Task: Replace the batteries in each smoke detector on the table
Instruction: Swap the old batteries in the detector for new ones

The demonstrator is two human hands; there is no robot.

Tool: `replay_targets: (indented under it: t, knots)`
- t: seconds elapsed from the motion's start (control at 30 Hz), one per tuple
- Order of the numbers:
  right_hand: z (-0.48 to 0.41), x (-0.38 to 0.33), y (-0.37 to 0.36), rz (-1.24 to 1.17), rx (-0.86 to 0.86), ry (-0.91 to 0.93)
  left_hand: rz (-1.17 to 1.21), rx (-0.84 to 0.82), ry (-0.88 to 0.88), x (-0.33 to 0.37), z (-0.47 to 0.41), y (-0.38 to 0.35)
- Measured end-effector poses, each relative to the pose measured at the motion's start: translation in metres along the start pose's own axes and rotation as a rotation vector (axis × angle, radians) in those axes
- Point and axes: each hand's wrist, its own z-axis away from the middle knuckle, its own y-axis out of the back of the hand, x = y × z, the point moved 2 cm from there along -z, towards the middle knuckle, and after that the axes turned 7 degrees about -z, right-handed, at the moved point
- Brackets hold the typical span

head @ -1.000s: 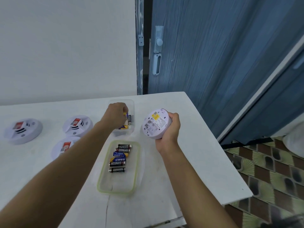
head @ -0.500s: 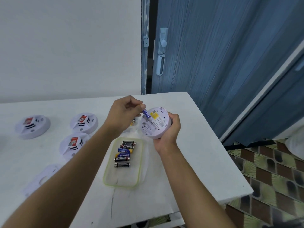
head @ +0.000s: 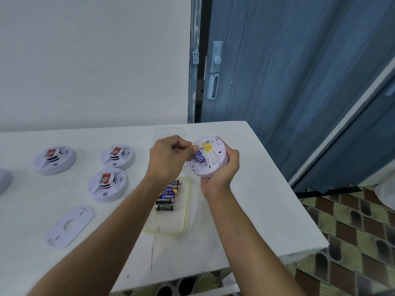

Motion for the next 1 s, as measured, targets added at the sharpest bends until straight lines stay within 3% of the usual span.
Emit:
replay_targets:
  t: [0.63,0.87,1.0]
  knots:
    - [0.008,0.005,0.006,0.002,0.074,-0.047,-0.473,0.119,-0.376,-0.009,0.029,-0.027]
    - [-0.003,-0.003,0.011,0.011,0.082,-0.082,-0.700,0.056,-0.385,-0.011,0.036,-0.038]
    - [-0.012,-0.006,0.019,0.075,0.125,-0.082,-0.580,-0.139,-0.319,-0.011,0.021,-0.031]
